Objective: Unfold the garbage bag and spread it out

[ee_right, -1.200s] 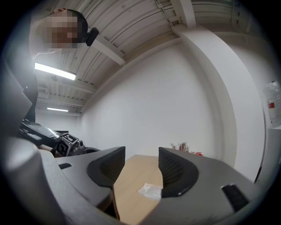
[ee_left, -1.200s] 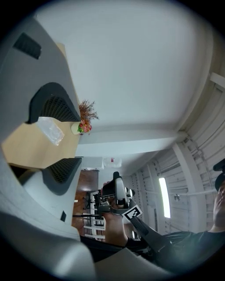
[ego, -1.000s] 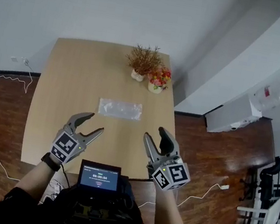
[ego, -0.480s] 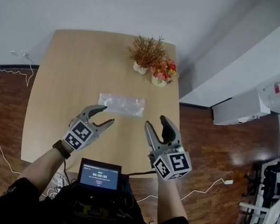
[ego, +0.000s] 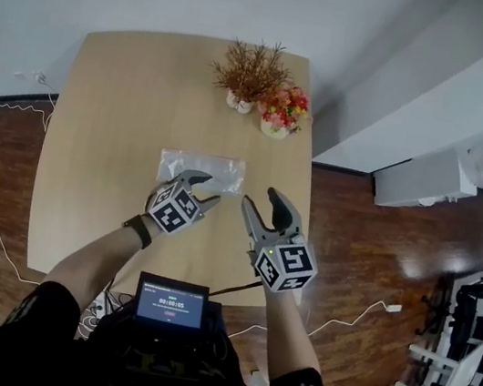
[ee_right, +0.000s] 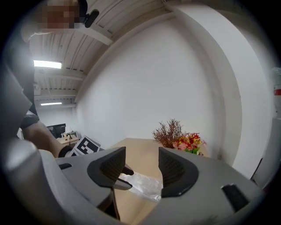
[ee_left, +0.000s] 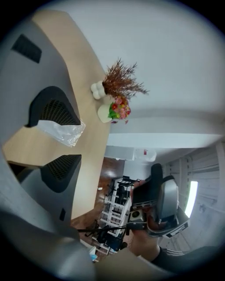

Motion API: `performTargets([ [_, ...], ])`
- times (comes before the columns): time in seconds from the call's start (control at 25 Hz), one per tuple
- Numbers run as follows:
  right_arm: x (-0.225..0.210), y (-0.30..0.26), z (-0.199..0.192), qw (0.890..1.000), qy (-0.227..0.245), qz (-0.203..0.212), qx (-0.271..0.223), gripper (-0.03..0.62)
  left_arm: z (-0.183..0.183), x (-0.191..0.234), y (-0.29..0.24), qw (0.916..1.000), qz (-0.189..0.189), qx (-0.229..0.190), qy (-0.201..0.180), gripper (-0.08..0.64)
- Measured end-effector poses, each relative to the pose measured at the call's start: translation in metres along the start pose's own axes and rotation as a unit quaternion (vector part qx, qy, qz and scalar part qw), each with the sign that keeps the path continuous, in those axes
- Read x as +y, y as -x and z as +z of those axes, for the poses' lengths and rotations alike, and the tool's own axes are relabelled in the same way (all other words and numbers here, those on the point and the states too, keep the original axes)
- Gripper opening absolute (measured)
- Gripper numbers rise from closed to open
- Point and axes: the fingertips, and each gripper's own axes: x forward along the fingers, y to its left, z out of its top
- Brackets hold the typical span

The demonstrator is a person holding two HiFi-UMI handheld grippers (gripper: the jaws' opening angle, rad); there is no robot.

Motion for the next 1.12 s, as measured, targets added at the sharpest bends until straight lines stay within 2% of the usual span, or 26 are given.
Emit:
performTargets([
  [0.12, -0.014, -0.008, -0.022, 1.000, -0.003, 0.000, 0.021, 0.239, -0.005, -0.003, -0.038, 0.9995, -0.006, 0.029, -0.012, 0.179],
  [0.28, -0.029, -0.016, -0.049, 0.999, -0.010, 0.002, 0.046, 0.239, -0.013, -0.002, -0.074, 0.9981, -0.006, 0.060, -0.006, 0.167],
  [0.52, -0.043, -0.025, -0.087, 0.996, -0.024, 0.006, 0.082, 0.239, -0.037, -0.001, -0.107, 0.9938, -0.016, 0.109, 0.008, 0.150],
  [0.76, -0.054, -0.032, -0.106, 0.994, -0.037, 0.010, 0.098, 0.239, -0.058, -0.003, -0.133, 0.9887, -0.031, 0.145, 0.024, 0.150],
  [0.96, -0.057, -0.035, -0.115, 0.993, -0.047, 0.016, 0.104, 0.239, -0.062, -0.003, -0.141, 0.9869, -0.036, 0.147, 0.057, 0.101],
  [1.12, -0.058, -0.036, -0.120, 0.993, -0.054, 0.019, 0.107, 0.239, -0.066, -0.001, -0.143, 0.9849, -0.035, 0.151, 0.077, 0.092],
])
